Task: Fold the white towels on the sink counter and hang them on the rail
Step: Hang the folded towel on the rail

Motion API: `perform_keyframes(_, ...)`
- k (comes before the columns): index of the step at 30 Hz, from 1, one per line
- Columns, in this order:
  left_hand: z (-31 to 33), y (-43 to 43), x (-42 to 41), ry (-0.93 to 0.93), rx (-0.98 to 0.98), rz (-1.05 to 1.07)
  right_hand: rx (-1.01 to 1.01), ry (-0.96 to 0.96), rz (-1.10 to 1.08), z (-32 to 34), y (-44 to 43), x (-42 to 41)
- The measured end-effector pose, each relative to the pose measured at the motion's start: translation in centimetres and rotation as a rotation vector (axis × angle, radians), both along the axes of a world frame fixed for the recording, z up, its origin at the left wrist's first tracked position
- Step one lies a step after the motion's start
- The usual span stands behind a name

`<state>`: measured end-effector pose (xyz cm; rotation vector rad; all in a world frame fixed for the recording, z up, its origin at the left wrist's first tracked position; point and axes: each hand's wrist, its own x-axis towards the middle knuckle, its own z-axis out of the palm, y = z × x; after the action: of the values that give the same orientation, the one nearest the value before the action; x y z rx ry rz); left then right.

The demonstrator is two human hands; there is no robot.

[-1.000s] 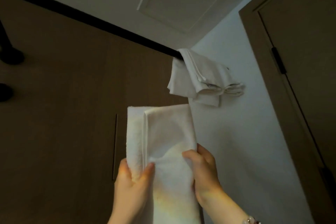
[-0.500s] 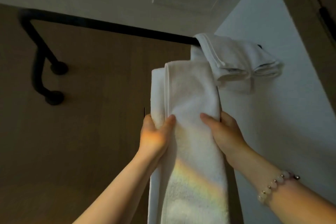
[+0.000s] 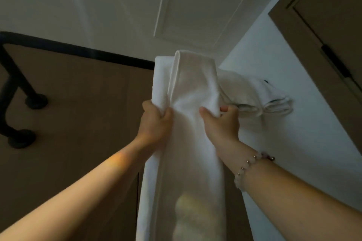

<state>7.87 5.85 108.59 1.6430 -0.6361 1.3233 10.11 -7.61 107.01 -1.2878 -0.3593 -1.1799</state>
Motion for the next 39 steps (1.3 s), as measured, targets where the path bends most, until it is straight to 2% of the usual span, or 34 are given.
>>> perform_keyframes(3, 2.0, -0.8, 0.1, -0.058, 0.015, 0.027, 0.037, -0.085, 0.071, 2.4, -0.6, 0.1)
perform_keyframes(7, 3.9, -1.9, -0.2, -0.187, -0.078, 0.084, 0.002, -0.211, 0.112, 5.6, -1.6, 0.3)
perform_keyframes(10, 5.5, -2.4, -0.2, -0.232, -0.133, 0.174, -0.044, -0.218, 0.152, 8.2, -1.9, 0.6)
perform_keyframes(15, 8.8, -2.4, 0.5, -0.281, -0.186, 0.258, -0.322, -0.166, 0.185, 11.9, -2.2, 0.8)
perform_keyframes(21, 10.2, -1.4, 0.7, -0.160, -0.060, 0.108, -0.306, -0.096, 0.447, 13.5, -2.9, 1.1)
perform_keyframes(27, 11.6, -1.4, 0.6, -0.028, -0.068, -0.042, -0.378, -0.101, 0.611, 12.2, -3.2, 1.9)
perform_keyframes(31, 13.0, -1.8, 1.1, -0.032, -0.116, -0.004, -0.453, -0.132, 0.555, 10.8, -3.5, 3.2)
perform_keyframes(34, 13.5, -2.2, 1.3, -0.003, -0.095, 0.005, -0.386, -0.185, 0.530, 10.8, -4.1, 3.5)
perform_keyframes(39, 13.3, -2.6, 0.8, -0.019, -0.151, -0.058, -0.333, -0.237, 0.358, 13.1, -4.7, 2.7)
